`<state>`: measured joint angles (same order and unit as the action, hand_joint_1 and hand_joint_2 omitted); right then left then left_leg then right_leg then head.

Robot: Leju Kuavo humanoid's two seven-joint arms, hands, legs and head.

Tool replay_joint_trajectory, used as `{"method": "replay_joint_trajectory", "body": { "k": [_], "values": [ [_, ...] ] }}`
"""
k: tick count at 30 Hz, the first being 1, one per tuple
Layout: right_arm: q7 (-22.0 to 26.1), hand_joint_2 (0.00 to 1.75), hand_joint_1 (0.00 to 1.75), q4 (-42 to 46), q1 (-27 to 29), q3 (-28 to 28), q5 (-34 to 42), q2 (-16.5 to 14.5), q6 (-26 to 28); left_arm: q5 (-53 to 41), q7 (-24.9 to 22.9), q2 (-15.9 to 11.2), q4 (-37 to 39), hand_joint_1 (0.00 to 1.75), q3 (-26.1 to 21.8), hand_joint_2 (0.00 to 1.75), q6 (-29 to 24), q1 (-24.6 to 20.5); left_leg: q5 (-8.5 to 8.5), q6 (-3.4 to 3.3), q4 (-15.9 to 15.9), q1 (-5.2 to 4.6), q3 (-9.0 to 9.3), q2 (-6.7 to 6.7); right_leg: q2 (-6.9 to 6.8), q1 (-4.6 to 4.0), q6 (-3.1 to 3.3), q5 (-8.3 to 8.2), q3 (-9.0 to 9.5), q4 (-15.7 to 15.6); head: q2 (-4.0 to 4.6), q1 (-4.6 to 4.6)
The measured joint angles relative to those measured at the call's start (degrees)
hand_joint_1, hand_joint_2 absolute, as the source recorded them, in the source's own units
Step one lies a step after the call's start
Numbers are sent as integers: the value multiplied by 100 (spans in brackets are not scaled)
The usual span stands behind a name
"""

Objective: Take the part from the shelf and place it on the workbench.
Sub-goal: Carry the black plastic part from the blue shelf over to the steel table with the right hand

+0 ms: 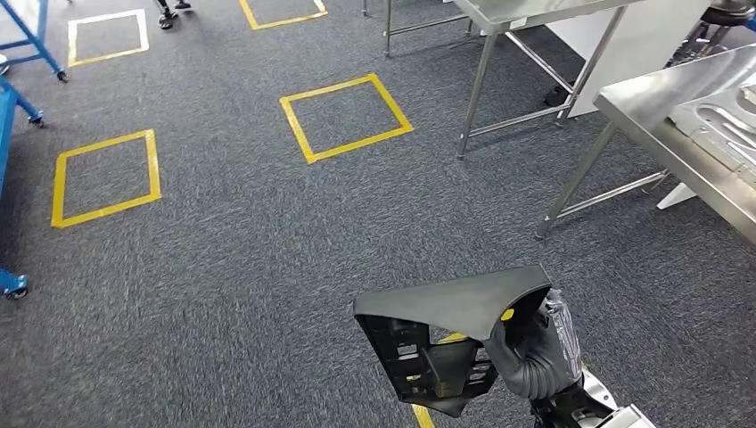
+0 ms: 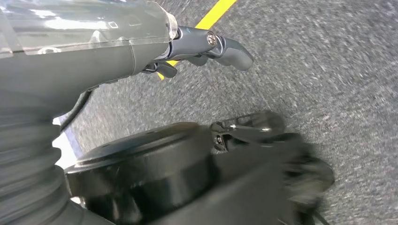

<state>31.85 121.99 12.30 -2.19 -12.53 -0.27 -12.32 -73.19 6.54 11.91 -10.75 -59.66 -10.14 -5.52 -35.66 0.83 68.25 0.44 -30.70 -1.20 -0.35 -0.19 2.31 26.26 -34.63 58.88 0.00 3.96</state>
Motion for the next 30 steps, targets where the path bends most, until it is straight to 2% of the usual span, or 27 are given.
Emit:
{"method": "replay_joint_trajectory", "body": {
  "k": [1,2,3,4,5,6,8,9,11,12,13,15,16,17,18,19,20,21,22,23,24,26,27,28,30],
  "values": [
    [-1,175,175,1,2,0,1,-1,0,3,6,1,0,0,-2,175,2,5,-151,19,339,10,-247,45,86,3,8,29,32,1,0,0],
    [-1,175,175,2,9,0,1,-1,-1,3,11,1,0,0,-5,175,4,2,-253,38,542,17,-438,60,176,4,6,62,77,1,0,0],
    [-1,175,175,2,15,0,1,0,-2,-2,16,1,0,0,-8,175,7,-7,-250,52,559,19,-543,65,266,6,0,97,134,2,0,0],
    [-1,175,175,2,18,0,1,0,-2,-16,22,-1,0,0,-10,175,12,-14,-109,58,387,20,-560,78,352,11,-12,133,199,4,0,0],
    [0,175,175,2,19,0,1,1,-3,-31,32,-2,0,0,-10,175,20,-12,165,62,64,23,-513,131,432,20,-29,173,266,6,0,0],
    [0,175,175,1,17,0,2,1,-3,-42,46,-4,0,0,-10,175,33,4,493,61,-295,31,-468,256,508,29,-52,211,315,13,0,-1],
    [1,175,175,0,17,0,8,1,-8,-50,79,-8,-1,0,-10,175,56,31,893,14,-776,32,-423,491,651,52,-116,259,319,37,0,-1],
    [1,175,175,0,22,0,12,1,-10,-49,85,-9,-2,0,-11,175,59,31,945,-26,-845,24,-430,550,710,67,-155,272,292,42,0,-1],
    [3,175,175,5,36,0,20,2,-10,-45,86,-3,-5,0,-14,175,54,6,974,-112,-885,17,-398,475,781,88,-240,297,265,32,0,0],
    [7,175,175,10,41,0,28,4,-8,-44,86,2,-5,0,-14,175,51,-1,971,-149,-925,21,-367,417,686,86,-274,333,253,64,0,-1],
    [10,175,175,14,33,0,37,6,-6,-45,85,7,-6,0,-14,175,46,-3,974,-185,-970,26,-331,346,535,76,-302,415,192,193,0,-1],
    [16,175,175,20,14,0,51,10,-3,-45,80,9,-7,0,-14,175,38,9,947,-241,-1017,20,-272,193,184,64,-335,701,-126,780,0,-1],
    [17,175,175,19,10,0,52,11,-3,-45,75,8,-7,0,-15,175,36,17,924,-253,-1019,12,-254,114,111,74,-349,844,-347,1159,0,-1],
    [17,175,175,19,14,0,53,11,-3,-45,72,8,-7,0,-15,175,36,23,898,-259,-1018,7,-235,41,81,86,-362,906,-526,1446,0,-1],
    [17,175,175,18,18,0,53,11,-3,-45,68,7,-7,0,-16,175,35,25,870,-257,-1016,3,-209,-31,65,96,-371,858,-615,1550,0,-1],
    [17,175,175,18,21,0,53,11,-3,-46,67,8,-7,0,-16,175,35,25,841,-252,-1016,2,-173,-97,40,102,-375,694,-579,1416,0,-1],
    [17,175,175,18,21,0,53,13,-3,-46,67,8,-7,0,-16,175,35,24,810,-242,-1017,2,-128,-159,-18,101,-367,454,-425,1069,0,-1],
    [17,175,175,19,18,0,53,16,-3,-46,67,11,-7,0,-16,175,35,23,778,-225,-1019,-1,-80,-214,-137,86,-346,254,-221,644,0,-1],
    [18,175,175,19,15,0,53,20,-3,-46,67,14,-7,0,-16,175,35,22,747,-202,-1018,-11,-39,-262,-244,60,-318,113,-47,284,0,-1],
    [20,175,175,20,10,0,55,24,-3,-46,67,17,-7,0,-15,175,35,20,723,-175,-1019,-21,-9,-307,-318,32,-290,51,62,58,0,-1],
    [22,175,175,20,7,0,57,26,-3,-46,67,20,-7,0,-15,175,35,18,705,-148,-1024,-28,11,-353,-341,7,-269,58,97,-26,0,0],
    [25,175,175,21,12,1,62,34,-3,-46,67,22,-7,0,-16,175,34,7,685,-92,-1052,-39,57,-456,-216,-4,-232,52,90,-47,0,0],
    [26,175,175,22,18,2,63,37,-3,-46,68,23,-7,0,-16,175,34,2,651,-62,-1037,-35,75,-428,-153,16,-207,39,113,-84,0,0],
    [27,175,175,25,17,3,64,40,-3,-46,68,24,-7,0,-15,175,33,-2,577,-36,-955,-30,60,-344,-95,40,-177,23,139,-122,0,0],
    [28,175,175,27,7,4,66,40,-8,-44,70,24,-7,0,-15,175,33,1,246,2,-369,-8,-198,-64,27,81,-129,3,183,-173,0,0]
  ]
}}
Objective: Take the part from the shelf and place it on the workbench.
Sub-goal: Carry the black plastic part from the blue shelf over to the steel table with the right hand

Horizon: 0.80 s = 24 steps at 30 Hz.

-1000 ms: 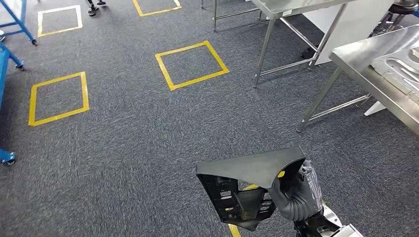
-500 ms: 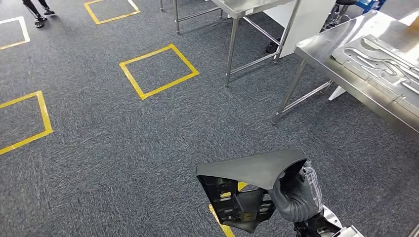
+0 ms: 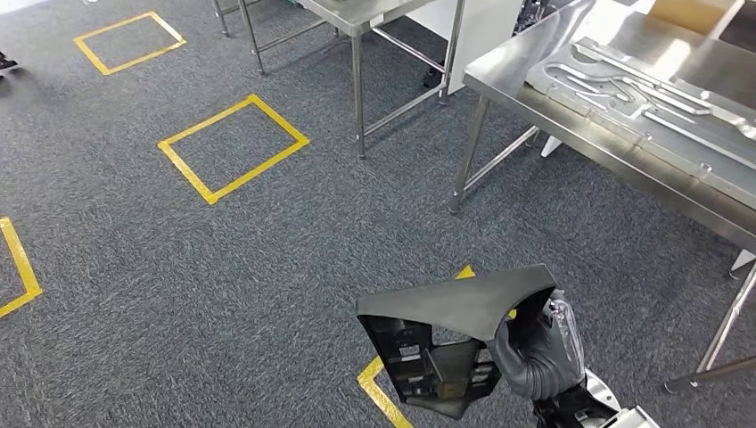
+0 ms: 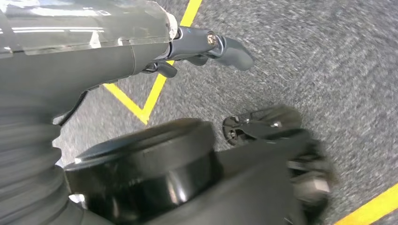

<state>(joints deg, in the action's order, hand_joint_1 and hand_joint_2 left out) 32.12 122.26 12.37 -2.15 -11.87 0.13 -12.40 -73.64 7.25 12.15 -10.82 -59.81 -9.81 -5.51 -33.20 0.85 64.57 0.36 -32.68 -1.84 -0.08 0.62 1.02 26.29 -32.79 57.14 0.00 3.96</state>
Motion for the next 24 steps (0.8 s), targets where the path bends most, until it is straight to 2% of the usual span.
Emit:
{"method": "replay_joint_trajectory", "body": {
  "k": [2,3,4,5,6,7,8,9,10,11,12,14,15,16,17,18,19,20,21,22,23,24],
  "values": [
    [-2,175,175,0,-7,1,0,0,-3,3,13,1,0,0,-2,175,-1,-3,-303,19,775,9,-393,122,136,1,16,4,-1,3,0,0],
    [-2,175,175,-1,-6,1,0,0,-2,2,19,0,0,0,-3,175,-4,-12,-304,23,946,13,-495,133,208,0,15,7,3,6,0,0],
    [-2,175,175,-1,-6,1,0,0,-1,-2,21,-2,0,0,-4,175,-10,-21,-183,23,882,18,-485,140,285,1,9,11,13,10,0,0],
    [-2,175,175,-1,-6,1,0,0,-1,-6,18,-4,0,0,-4,175,-19,-24,27,16,609,26,-375,171,367,3,-2,18,27,16,0,0],
    [-3,175,175,-1,-5,1,0,0,1,-8,15,-7,0,0,-5,175,-26,-15,266,5,205,38,-207,265,446,8,-18,29,38,25,0,0],
    [-4,175,175,-1,-5,1,1,0,3,-8,14,-10,0,0,-5,175,-31,-2,430,-6,-182,54,-47,412,522,7,-42,41,36,45,0,0],
    [-4,175,175,-1,-4,1,1,0,3,-7,13,-12,0,0,-6,175,-33,11,522,-17,-456,66,68,539,588,8,-72,45,16,62,0,0],
    [-5,175,175,-2,-4,1,2,0,4,-6,13,-14,0,0,-6,175,-33,17,544,-30,-605,70,123,632,648,13,-108,43,-13,74,0,0],
    [-5,175,175,-2,-2,1,4,0,3,-2,9,-14,0,0,-7,175,-33,19,521,-48,-643,63,135,651,707,22,-151,32,-42,78,0,0],
    [-4,175,175,-2,0,1,7,1,3,2,4,-13,0,0,-7,175,-34,19,530,-76,-658,60,140,597,764,32,-196,17,-65,68,0,0],
    [-4,175,175,-2,3,1,9,1,4,4,0,-10,0,0,-8,175,-34,16,545,-114,-685,59,149,533,731,40,-232,23,-80,83,0,0],
    [-3,175,175,-6,-17,1,19,2,5,8,-7,-5,0,0,-8,175,-38,12,570,-194,-739,75,174,385,445,28,-280,190,-223,363,0,-1],
    [-2,175,175,-11,-29,1,25,2,5,8,-11,-4,-1,0,-9,175,-39,14,571,-220,-752,71,182,302,246,25,-294,358,-385,689,0,-1],
    [-2,175,175,-20,-44,1,31,2,5,9,-15,-5,-1,0,-9,175,-41,23,563,-237,-755,64,183,222,118,24,-311,537,-589,1079,0,-1],
    [-2,175,175,-31,-49,1,34,2,5,9,-19,-5,-1,0,-10,175,-42,33,552,-243,-754,55,185,137,61,28,-328,666,-781,1443,0,-1],
    [-2,175,175,-45,-48,1,37,2,5,9,-21,-6,-1,0,-11,175,-42,39,540,-245,-753,48,190,54,37,32,-339,705,-904,1667,0,0],
    [-2,175,175,-57,-47,1,37,2,5,9,-22,-6,0,0,-12,175,-42,40,527,-243,-752,43,201,-20,23,33,-340,632,-912,1670,0,0],
    [-2,175,175,-67,-46,1,39,4,4,9,-23,-5,0,0,-13,175,-42,37,511,-234,-752,40,221,-90,-2,31,-332,465,-795,1442,0,0],
    [-1,175,175,-72,-48,1,42,7,3,10,-23,-5,0,0,-13,175,-41,32,490,-222,-752,36,251,-151,-73,23,-309,250,-572,1029,0,0],
    [2,175,175,-75,-56,1,48,11,1,12,-24,-4,0,0,-13,175,-40,28,467,-204,-754,27,285,-206,-191,-3,-274,102,-344,615,0,0],
    [9,175,175,-79,-66,1,57,15,-3,16,-26,-3,0,0,-13,175,-39,25,443,-178,-754,15,314,-254,-291,-30,-238,1,-165,281,0,0],
    [19,175,175,-84,-80,1,68,16,-7,22,-29,-3,0,0,-14,175,-38,21,423,-151,-755,5,338,-298,-359,-58,-206,-29,-67,95,0,0]
  ]
}}
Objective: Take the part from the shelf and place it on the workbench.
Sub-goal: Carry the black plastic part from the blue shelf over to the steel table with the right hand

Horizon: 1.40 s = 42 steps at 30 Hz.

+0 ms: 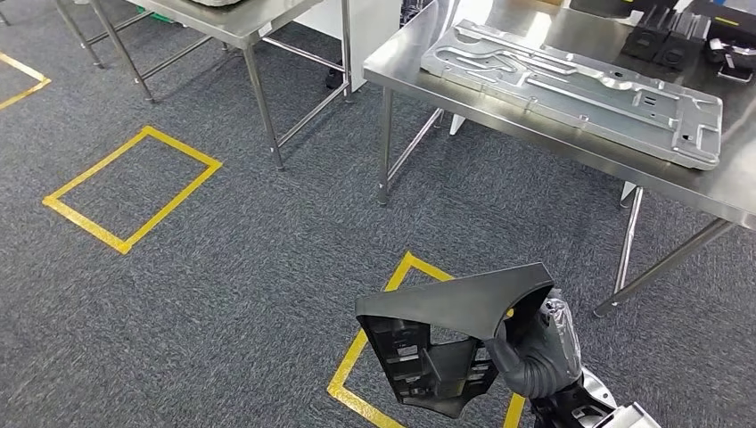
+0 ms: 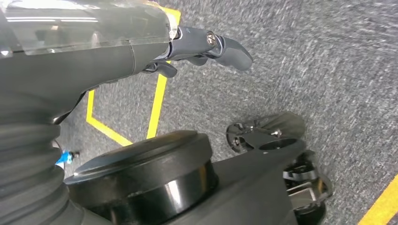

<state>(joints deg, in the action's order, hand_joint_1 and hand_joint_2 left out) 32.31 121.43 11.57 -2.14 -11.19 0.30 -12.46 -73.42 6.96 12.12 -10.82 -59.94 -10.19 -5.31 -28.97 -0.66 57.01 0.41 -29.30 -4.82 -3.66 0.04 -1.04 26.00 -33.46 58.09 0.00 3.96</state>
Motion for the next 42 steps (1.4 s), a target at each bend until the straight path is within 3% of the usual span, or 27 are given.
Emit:
{"method": "replay_joint_trajectory", "body": {
  "k": [1,4,6,8,9,10,11,12,14,16,18,19,21,23,24,25,26,27,29,31,34,36,38,39,40,41,42],
  "values": [
    [11,175,175,-5,-12,0,9,2,-3,7,-7,1,0,0,-1,175,1,-4,-14,28,-6,-8,20,-45,-8,-24,27,26,14,-40,0,0],
    [35,175,175,-10,-27,2,23,21,-6,16,-25,8,-1,0,-4,175,-4,-24,-73,119,-33,-13,107,-169,179,-3,101,12,31,-88,0,0],
    [41,175,175,-13,-58,5,41,28,-15,19,-28,12,-2,0,-7,175,-9,-33,-289,174,276,-1,9,-8,305,40,150,-14,84,-152,0,3],
    [41,175,175,-28,-100,8,71,31,-50,26,-31,12,-2,0,-11,175,-11,-26,-618,199,1037,17,-373,260,434,42,180,-20,99,-164,0,7],
    [37,175,175,-40,-111,9,84,32,-69,30,-28,12,-2,0,-15,175,-13,-24,-708,199,1377,20,-567,335,505,35,191,-18,98,-157,0,7],
    [33,175,175,-50,-113,10,98,33,-85,33,-27,12,-2,0,-18,175,-15,-26,-688,192,1538,20,-683,381,579,29,195,-13,103,-150,0,7],
    [30,175,175,-57,-112,10,107,35,-95,36,-26,12,-2,0,-20,175,-18,-31,-551,178,1467,20,-693,416,657,23,195,-5,111,-140,0,7],
    [27,175,175,-62,-112,11,114,36,-98,36,-28,12,-2,0,-21,175,-23,-34,-323,155,1182,19,-602,472,738,20,190,5,121,-128,0,7],
    [27,175,175,-66,-116,11,121,36,-101,35,-38,9,-2,0,-23,175,-34,-18,59,89,447,26,-331,724,896,18,164,28,122,-95,0,6],
    [27,175,175,-68,-119,11,124,36,-100,35,-38,8,-2,0,-26,175,-43,-4,145,45,96,17,-199,898,1033,40,102,27,75,-68,0,6],
    [30,175,175,-68,-103,13,130,38,-98,36,-37,15,-2,0,-28,175,-45,-8,144,5,48,10,-182,820,1145,62,19,7,33,-75,0,6],
    [35,175,175,-67,-87,19,134,42,-97,37,-34,20,-3,0,-29,175,-45,-12,160,-29,15,20,-170,756,1093,59,-15,28,14,-47,0,5],
    [45,175,175,-65,-72,32,145,49,-94,37,-29,33,-4,0,-30,175,-45,-15,187,-96,-44,49,-146,611,787,41,-69,237,-154,293,0,4],
    [49,175,175,-66,-68,37,152,51,-98,38,-25,33,-4,0,-32,175,-44,0,177,-127,-51,34,-143,456,476,54,-117,610,-546,1064,0,4],
    [49,175,175,-67,-66,37,152,51,-100,38,-25,33,-4,0,-34,175,-44,11,167,-130,-49,28,-142,375,420,69,-140,732,-733,1419,0,4],
    [49,175,175,-68,-63,37,147,51,-103,37,-25,33,-4,0,-35,175,-40,17,155,-129,-47,23,-137,295,396,84,-157,744,-831,1595,0,3],
    [48,175,175,-68,-62,38,139,51,-104,34,-25,34,-4,0,-36,175,-34,16,141,-121,-46,22,-125,221,373,96,-165,640,-802,1530,0,3],
    [47,175,175,-68,-61,39,131,51,-104,31,-25,36,-4,0,-36,175,-26,13,123,-109,-44,22,-105,155,330,103,-165,452,-651,1238,0,3],
    [45,175,175,-67,-63,42,119,51,-104,27,-28,42,-4,0,-36,175,-13,5,76,-65,-35,2,-51,40,112,82,-127,93,-197,403,0,3],
    [46,175,175,-66,-64,44,117,51,-104,28,-33,47,-4,0,-36,175,-11,1,29,-6,-25,-28,-8,-57,-23,39,-57,-14,29,-38,0,4],
    [43,175,175,-66,-54,49,114,56,-105,30,-34,50,-5,0,-36,175,-13,-15,-33,86,-21,-28,51,-155,141,32,36,-9,37,-97,0,4],
    [40,175,175,-65,-70,54,114,61,-110,28,-26,53,-5,0,-36,175,-15,-23,-242,143,273,-3,-50,71,262,66,106,-33,65,-140,0,4],
    [42,175,175,-66,-89,54,113,63,-111,30,-8,54,-5,0,-38,175,-23,-12,-616,174,1026,14,-414,353,366,71,154,-39,68,-147,0,4],
    [47,175,175,-67,-90,54,103,63,-104,32,5,54,-6,0,-40,175,-29,-12,-756,182,1418,17,-618,406,416,67,165,-37,65,-142,0,4],
    [51,175,175,-67,-89,54,85,64,-94,34,17,54,-7,0,-43,175,-36,-16,-794,185,1663,17,-759,425,464,63,171,-31,66,-135,0,4],
    [54,175,175,-67,-87,55,60,65,-84,36,26,54,-7,0,-44,175,-42,-24,-709,182,1686,18,-801,431,511,61,170,-23,73,-126,0,4],
    [56,175,175,-67,-87,55,37,66,-76,36,30,54,-7,0,-45,175,-45,-32,-516,172,1472,19,-733,432,556,61,162,-11,85,-114,0,4]
  ]
}}
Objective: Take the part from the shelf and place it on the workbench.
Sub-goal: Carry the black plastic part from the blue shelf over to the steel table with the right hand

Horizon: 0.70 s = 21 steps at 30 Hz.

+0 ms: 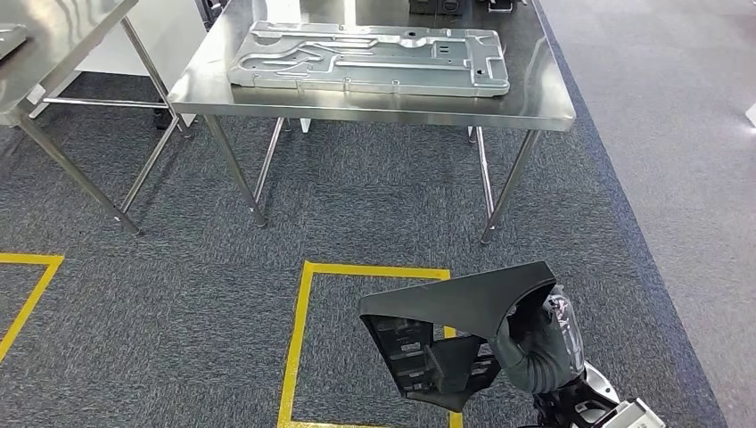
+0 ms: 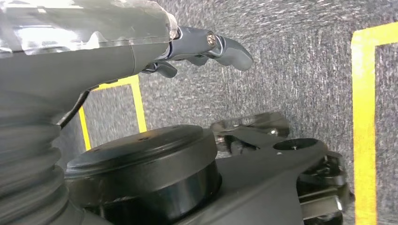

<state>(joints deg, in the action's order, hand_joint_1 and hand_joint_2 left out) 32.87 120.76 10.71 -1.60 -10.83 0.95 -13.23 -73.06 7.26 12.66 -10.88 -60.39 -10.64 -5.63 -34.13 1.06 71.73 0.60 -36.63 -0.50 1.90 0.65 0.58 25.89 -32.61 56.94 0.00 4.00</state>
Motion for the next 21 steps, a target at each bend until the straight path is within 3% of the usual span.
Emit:
{"method": "replay_joint_trajectory", "body": {
  "k": [2,3,4,8,10,12,13,14,15,17,18,19,21],
  "values": [
    [2,175,175,0,0,0,-23,1,4,-1,0,-1,0,0,0,175,-3,7,451,-44,-794,2,316,46,72,-4,-33,32,25,27,0,0],
    [3,175,175,0,0,0,-26,1,5,-1,0,-1,0,0,0,175,-3,12,584,-74,-1117,-1,444,79,100,-11,-59,44,21,45,0,0],
    [4,175,175,0,-1,0,-29,1,5,-1,1,-1,0,0,0,175,-4,16,639,-105,-1303,-6,508,110,117,-16,-90,48,7,56,0,0],
    [5,175,175,5,2,0,-37,7,7,-3,5,7,1,0,-1,175,-9,20,681,-253,-1415,-10,515,102,86,-6,-231,85,-46,112,0,-1],
    [6,175,175,9,-4,-1,-37,16,13,-3,11,13,1,0,-1,175,-9,19,709,-312,-1453,3,526,63,-45,8,-287,362,-246,557,0,-1],
    [7,175,175,5,-8,-2,-37,19,17,-2,16,12,1,0,-1,175,0,28,697,-336,-1456,-8,520,27,-136,21,-333,726,-631,1343,0,0],
    [7,175,175,0,-5,-2,-37,20,17,-1,20,11,1,0,-1,175,10,34,684,-340,-1455,-12,522,11,-150,27,-348,800,-776,1627,0,0],
    [7,175,175,-7,-3,-2,-37,22,17,0,25,11,1,0,-1,175,20,37,669,-340,-1455,-15,528,-1,-157,30,-355,769,-833,1726,0,0],
    [8,175,175,-12,-3,-2,-38,24,16,1,32,11,1,0,-1,175,28,37,655,-335,-1455,-15,544,-9,-163,32,-354,626,-767,1582,0,0],
    [18,175,175,-17,-6,-2,-38,27,17,1,44,12,1,0,0,175,38,35,619,-306,-1455,-16,599,-18,-205,25,-316,228,-347,765,0,-1],
    [24,175,175,-19,-10,-2,-38,28,17,1,46,12,1,0,0,175,40,32,597,-281,-1452,-25,623,-21,-235,7,-282,108,-146,378,0,-1],
    [33,175,175,-20,-17,-2,-37,29,19,2,48,12,1,0,0,175,42,31,576,-252,-1452,-33,640,-24,-255,-13,-242,59,-14,124,0,-1],
    [49,175,175,-23,-25,-2,-37,30,19,2,48,11,0,0,-1,175,44,27,540,-187,-1468,-42,670,-35,-254,-51,-164,103,35,23,0,0]
  ]
}}
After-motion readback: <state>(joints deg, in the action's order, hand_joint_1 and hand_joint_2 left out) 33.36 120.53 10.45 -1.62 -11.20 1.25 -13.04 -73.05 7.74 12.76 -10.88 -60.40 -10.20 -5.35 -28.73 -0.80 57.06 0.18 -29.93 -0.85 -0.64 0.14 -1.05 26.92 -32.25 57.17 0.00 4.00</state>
